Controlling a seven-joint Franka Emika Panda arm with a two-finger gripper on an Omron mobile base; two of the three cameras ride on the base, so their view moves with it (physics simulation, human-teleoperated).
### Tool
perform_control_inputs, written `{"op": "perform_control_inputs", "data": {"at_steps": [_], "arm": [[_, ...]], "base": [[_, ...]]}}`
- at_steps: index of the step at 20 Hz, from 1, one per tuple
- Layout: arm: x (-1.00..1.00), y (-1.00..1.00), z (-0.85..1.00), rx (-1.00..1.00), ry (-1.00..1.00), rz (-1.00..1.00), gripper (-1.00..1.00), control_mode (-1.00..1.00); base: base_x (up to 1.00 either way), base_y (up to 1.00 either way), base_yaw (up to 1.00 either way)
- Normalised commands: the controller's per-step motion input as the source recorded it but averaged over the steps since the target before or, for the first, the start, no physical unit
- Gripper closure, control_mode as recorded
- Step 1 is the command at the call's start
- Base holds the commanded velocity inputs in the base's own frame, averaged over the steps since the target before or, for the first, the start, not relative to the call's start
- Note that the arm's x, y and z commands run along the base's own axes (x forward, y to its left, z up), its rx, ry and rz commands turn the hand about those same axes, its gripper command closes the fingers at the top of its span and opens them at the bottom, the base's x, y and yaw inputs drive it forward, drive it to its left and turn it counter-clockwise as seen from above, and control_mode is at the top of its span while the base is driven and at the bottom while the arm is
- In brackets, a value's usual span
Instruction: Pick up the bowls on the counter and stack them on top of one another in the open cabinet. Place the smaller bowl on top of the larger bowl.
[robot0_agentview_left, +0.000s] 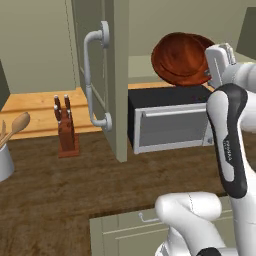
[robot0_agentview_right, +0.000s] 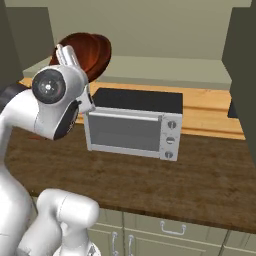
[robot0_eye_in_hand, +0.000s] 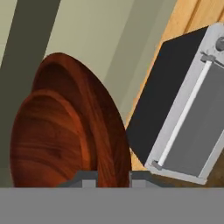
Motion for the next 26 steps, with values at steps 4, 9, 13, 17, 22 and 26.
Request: {"op": "perform_control_inputs", "data": {"at_steps": [4, 9, 13, 17, 22, 26], "arm": [[0.99, -0.05, 0.63, 0.07, 0.01, -0.04, 1.0, -1.0], [0.98, 0.0, -0.01, 0.01, 0.25, -0.03, 1.0, -1.0], [0.9, 0.0, -0.43, -0.02, 0.22, -0.03, 1.0, -1.0], [1.0, 0.0, -0.18, 0.0, 0.06, -0.03, 1.0, -1.0], [1.0, 0.0, -0.08, 0.0, 0.0, -0.04, 1.0, -1.0], [0.91, 0.0, -0.23, 0.0, 0.0, -0.02, -1.0, -1.0]], "base": [[0.0, 0.0, 0.0], [0.0, 0.0, 0.0], [0.0, 0.0, 0.0], [0.0, 0.0, 0.0], [0.0, 0.0, 0.0], [0.0, 0.0, 0.0]]}}
